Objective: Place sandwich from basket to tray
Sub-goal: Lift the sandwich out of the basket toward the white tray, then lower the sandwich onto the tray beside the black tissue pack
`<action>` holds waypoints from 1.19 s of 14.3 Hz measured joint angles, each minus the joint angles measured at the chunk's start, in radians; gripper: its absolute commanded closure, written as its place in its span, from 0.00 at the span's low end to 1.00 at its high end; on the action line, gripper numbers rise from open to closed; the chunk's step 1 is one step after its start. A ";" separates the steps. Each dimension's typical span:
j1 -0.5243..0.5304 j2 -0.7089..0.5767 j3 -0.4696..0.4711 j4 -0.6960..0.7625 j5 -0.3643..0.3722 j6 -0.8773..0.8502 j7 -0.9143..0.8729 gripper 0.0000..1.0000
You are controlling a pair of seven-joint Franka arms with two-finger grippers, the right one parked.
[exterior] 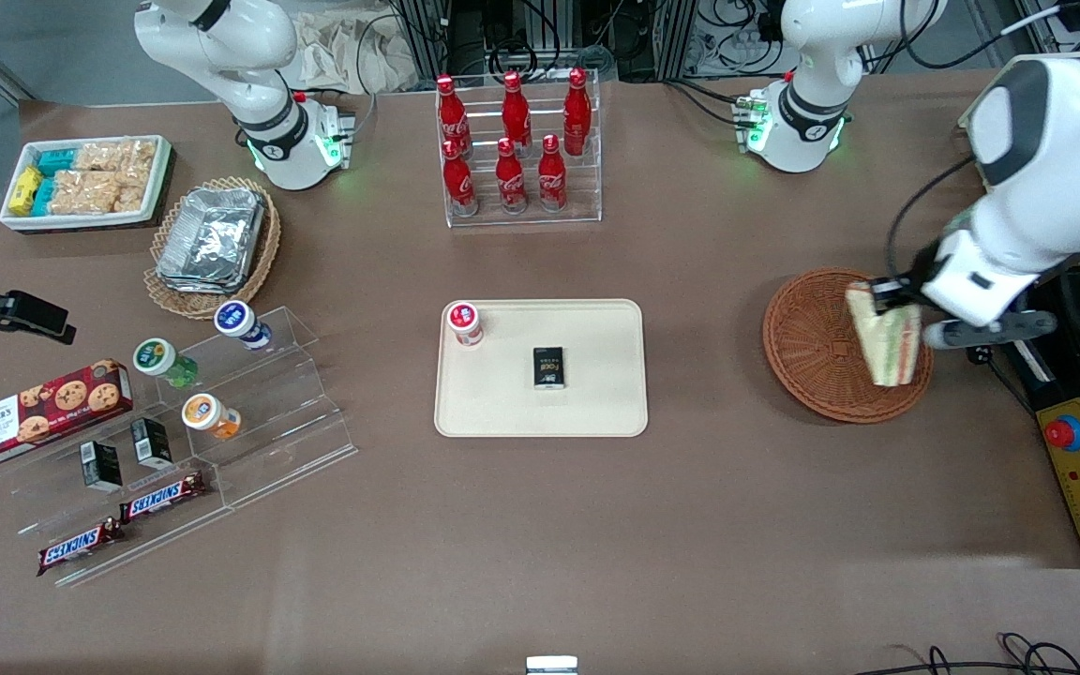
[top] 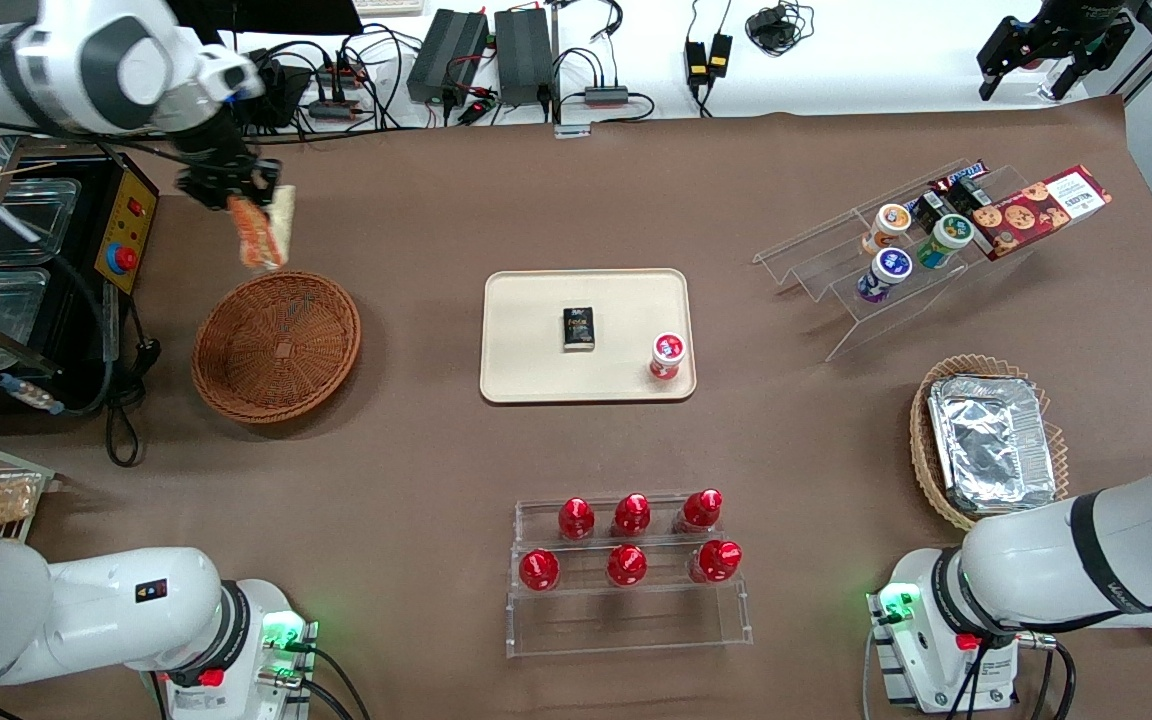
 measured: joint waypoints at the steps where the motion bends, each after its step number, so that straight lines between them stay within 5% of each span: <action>1: -0.002 0.023 -0.049 0.018 -0.006 0.002 -0.036 1.00; 5: -0.040 0.179 -0.212 0.088 0.000 0.123 -0.212 1.00; 9: -0.189 0.354 -0.228 0.093 0.159 0.271 -0.424 1.00; 16: -0.296 0.609 -0.226 0.096 0.213 0.485 -0.457 1.00; 17: -0.302 0.620 -0.223 0.097 0.213 0.503 -0.458 0.81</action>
